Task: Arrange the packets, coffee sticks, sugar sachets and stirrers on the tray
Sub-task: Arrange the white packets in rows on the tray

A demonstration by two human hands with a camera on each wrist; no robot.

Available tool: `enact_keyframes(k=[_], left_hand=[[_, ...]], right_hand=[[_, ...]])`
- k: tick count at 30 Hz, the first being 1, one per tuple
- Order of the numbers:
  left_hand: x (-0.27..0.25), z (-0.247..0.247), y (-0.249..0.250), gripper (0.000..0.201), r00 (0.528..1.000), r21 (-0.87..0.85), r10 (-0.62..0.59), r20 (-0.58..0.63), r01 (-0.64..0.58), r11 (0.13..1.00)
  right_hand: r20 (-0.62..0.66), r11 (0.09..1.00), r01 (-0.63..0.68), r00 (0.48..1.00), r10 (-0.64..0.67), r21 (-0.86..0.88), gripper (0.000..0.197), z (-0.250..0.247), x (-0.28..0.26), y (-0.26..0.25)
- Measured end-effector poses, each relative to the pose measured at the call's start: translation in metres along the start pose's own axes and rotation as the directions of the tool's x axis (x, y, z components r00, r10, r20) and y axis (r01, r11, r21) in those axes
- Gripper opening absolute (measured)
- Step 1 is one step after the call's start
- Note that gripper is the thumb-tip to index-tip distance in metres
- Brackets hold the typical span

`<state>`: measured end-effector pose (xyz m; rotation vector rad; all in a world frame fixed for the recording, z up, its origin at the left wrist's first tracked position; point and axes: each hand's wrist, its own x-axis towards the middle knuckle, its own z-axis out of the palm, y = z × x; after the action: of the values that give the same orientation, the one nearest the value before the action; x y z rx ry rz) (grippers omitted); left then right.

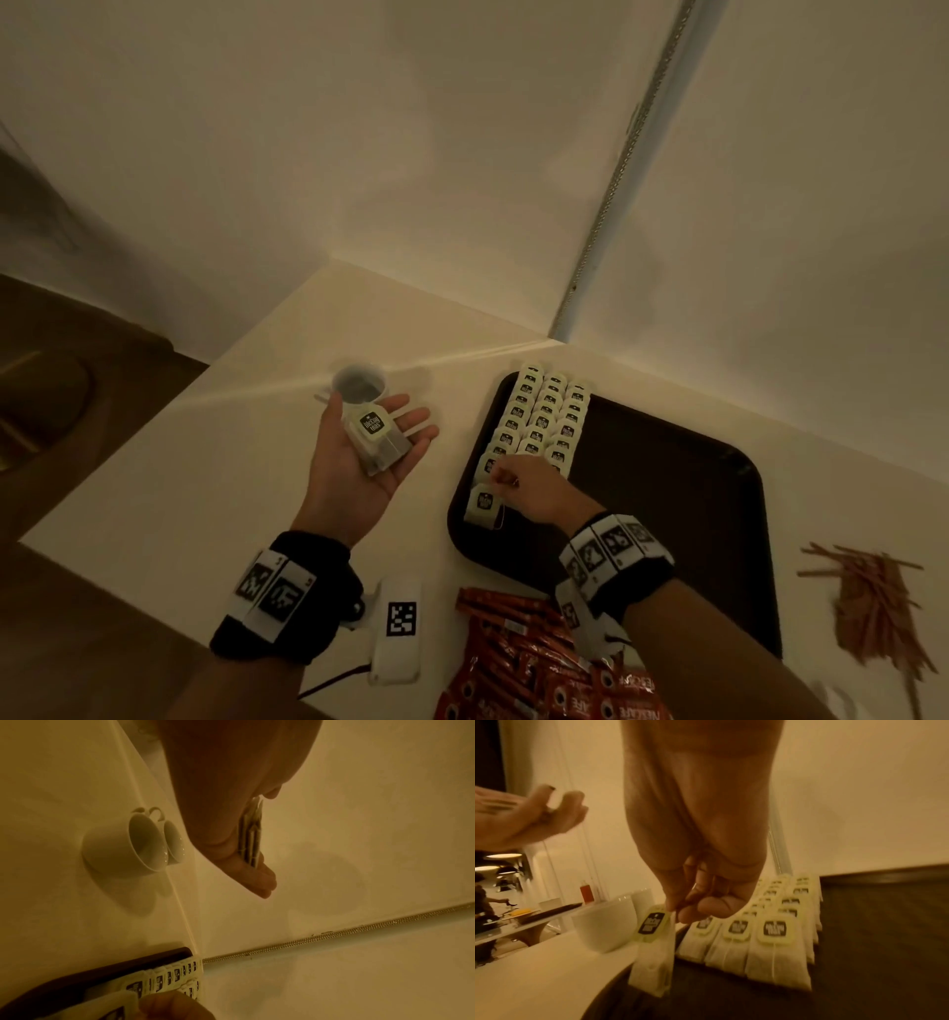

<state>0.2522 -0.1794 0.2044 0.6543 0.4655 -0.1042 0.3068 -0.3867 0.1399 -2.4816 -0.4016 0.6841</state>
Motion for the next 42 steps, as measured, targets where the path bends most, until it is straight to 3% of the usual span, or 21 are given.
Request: enact_keyframes(k=[3,6,17,19,22,24,26,28,30,33,36,40,42], left_hand=[[0.001,-0.002,-0.001,0.066,1.000,0.023,-0.005,-0.015,0.006,1.000],[0.003,-0.004,0.000,0.065,1.000,0.038,0.000,-0.019,0.000,0.999],[0.005,-0.005,0.001,0.066,1.000,0.099,0.002,-0.013,-0.001,0.995],[0.005,-0.005,0.000,0.069,1.000,0.123,-0.016,-0.011,0.018,0.992],[0.004,0.002,-0.002,0.074,0.998,0.187,-0.059,-0.006,0.059,0.981],[0.003,0.010,-0.003,0.076,0.996,0.222,-0.083,0.022,0.076,0.972],[0.000,0.020,-0.003,0.075,0.992,0.229,-0.099,0.073,0.080,0.970],[-0.002,0.028,-0.001,0.073,0.985,0.218,-0.113,0.132,0.083,0.972],[-0.003,0.033,0.003,0.071,0.978,0.206,-0.114,0.177,0.077,0.975],[-0.006,0.037,0.007,0.059,0.973,0.211,-0.097,0.208,0.052,0.976],[-0.007,0.041,0.006,0.048,0.975,0.245,-0.021,0.223,-0.035,0.969],[-0.004,0.048,-0.002,0.021,0.974,0.171,0.137,0.183,-0.168,0.971],[-0.005,0.052,-0.006,0.017,0.966,0.139,0.172,0.194,-0.200,0.970]], right_hand=[[-0.020,0.998,-0.069,0.997,0.069,-0.010,0.021,0.013,0.014,0.008],[-0.119,0.989,-0.132,0.983,0.139,0.066,0.019,0.018,0.024,0.013],[-0.231,0.981,-0.154,0.957,0.177,0.114,0.012,0.026,0.039,0.019],[-0.339,0.982,-0.082,0.931,0.137,0.172,0.011,0.017,0.035,0.008],[-0.526,0.931,0.254,0.846,-0.082,0.263,0.012,-0.009,0.020,-0.035],[-0.502,0.860,0.450,0.816,-0.286,0.241,0.021,-0.027,0.007,-0.066],[-0.409,0.830,0.531,0.804,-0.431,0.171,0.037,-0.037,-0.003,-0.087],[-0.374,0.839,0.545,0.781,-0.500,0.015,0.043,-0.045,-0.007,-0.096],[-0.422,0.847,0.528,0.756,-0.500,-0.059,0.038,-0.055,-0.009,-0.100],[-0.506,0.847,0.530,0.722,-0.472,-0.034,0.022,-0.073,-0.014,-0.104],[-0.524,0.850,0.526,0.730,-0.438,0.021,0.008,-0.090,-0.022,-0.113],[-0.512,0.837,0.547,0.718,-0.472,-0.004,0.008,-0.116,-0.037,-0.132],[-0.478,0.843,0.536,0.726,-0.494,-0.058,0.008,-0.127,-0.045,-0.141]])
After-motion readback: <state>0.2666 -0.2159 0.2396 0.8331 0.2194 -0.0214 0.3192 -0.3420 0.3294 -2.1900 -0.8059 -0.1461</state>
